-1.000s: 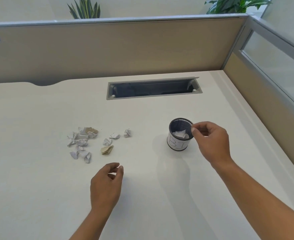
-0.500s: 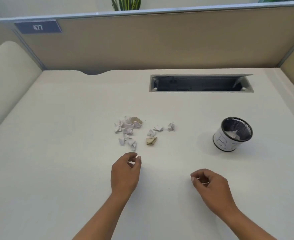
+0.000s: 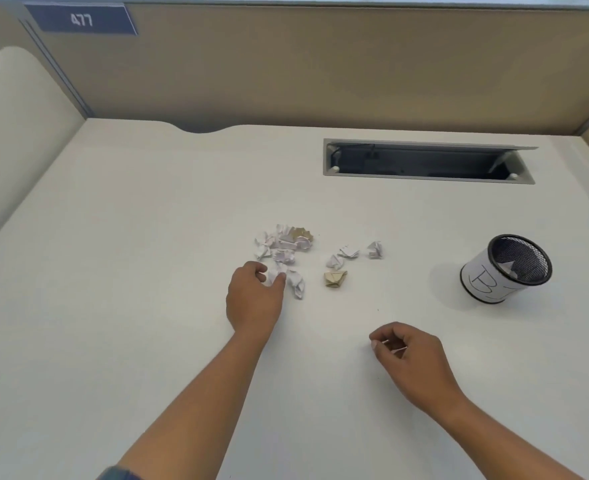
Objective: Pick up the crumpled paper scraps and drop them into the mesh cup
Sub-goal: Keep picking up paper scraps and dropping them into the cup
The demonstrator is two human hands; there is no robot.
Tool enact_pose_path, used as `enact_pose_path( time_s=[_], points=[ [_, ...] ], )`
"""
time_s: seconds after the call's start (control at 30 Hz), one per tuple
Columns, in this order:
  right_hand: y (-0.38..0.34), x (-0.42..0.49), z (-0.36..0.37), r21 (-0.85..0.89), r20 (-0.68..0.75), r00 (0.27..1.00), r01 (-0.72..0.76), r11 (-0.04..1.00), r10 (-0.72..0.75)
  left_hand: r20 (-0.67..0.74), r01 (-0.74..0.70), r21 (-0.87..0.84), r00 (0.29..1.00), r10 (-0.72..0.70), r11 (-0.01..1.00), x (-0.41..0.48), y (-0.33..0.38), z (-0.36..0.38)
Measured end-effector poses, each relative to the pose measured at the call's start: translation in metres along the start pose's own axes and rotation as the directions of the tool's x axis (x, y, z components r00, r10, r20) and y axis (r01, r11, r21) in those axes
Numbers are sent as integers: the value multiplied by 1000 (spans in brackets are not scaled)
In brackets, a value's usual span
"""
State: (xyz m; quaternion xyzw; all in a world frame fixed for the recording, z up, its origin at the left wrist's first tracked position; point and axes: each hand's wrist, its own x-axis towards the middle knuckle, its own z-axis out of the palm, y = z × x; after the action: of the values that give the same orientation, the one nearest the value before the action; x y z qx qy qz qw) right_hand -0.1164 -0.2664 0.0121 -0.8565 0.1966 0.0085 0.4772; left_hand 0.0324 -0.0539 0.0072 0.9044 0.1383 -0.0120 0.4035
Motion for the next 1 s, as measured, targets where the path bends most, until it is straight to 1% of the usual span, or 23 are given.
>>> enact_pose_path(
  time_s=[0.07,0.17,0.27,0.37,0.43,0.5,0.6,0.7,0.87,0.93,1.0],
  points=[
    [-7,4,3,-9,-8,1000,2,1000,-2,40,35,32,999,-36,999,7,0,3],
    [-14,12,5,-11,-23,1000,3,1000,-3,58,62,53,996,-65,997,13,-2,3],
    [-21,20,8,-28,-37,999,-2,1000,1,65,59,56,996,-63,997,15,-6,-4],
    [-30,30,13,-60,-59,998,22,998,-26,74,27,6,997,-28,1000,14,-14,-14],
    [-35,37,15,-138,-74,995,63,988,-74,77,-2,-47,997,6,999,8,-20,-22],
    [-39,47,18,-277,-61,987,126,953,-149,78,-17,-98,997,25,995,0,-26,-30],
    [-43,64,25,-459,-24,969,209,864,-247,89,10,-169,996,5,986,-15,-34,-40],
    [-49,79,33,-552,14,959,244,797,-284,123,59,-207,992,-34,977,-28,-40,-50],
    [-55,89,50,-568,14,962,232,790,-273,206,79,-300,978,-16,951,-37,-47,-62],
    [-56,89,52,-564,-9,964,215,797,-266,214,65,-324,977,6,944,-38,-47,-66],
    [-56,87,50,-523,-44,965,198,829,-259,205,45,-333,978,26,942,-38,-46,-69]
  ],
)
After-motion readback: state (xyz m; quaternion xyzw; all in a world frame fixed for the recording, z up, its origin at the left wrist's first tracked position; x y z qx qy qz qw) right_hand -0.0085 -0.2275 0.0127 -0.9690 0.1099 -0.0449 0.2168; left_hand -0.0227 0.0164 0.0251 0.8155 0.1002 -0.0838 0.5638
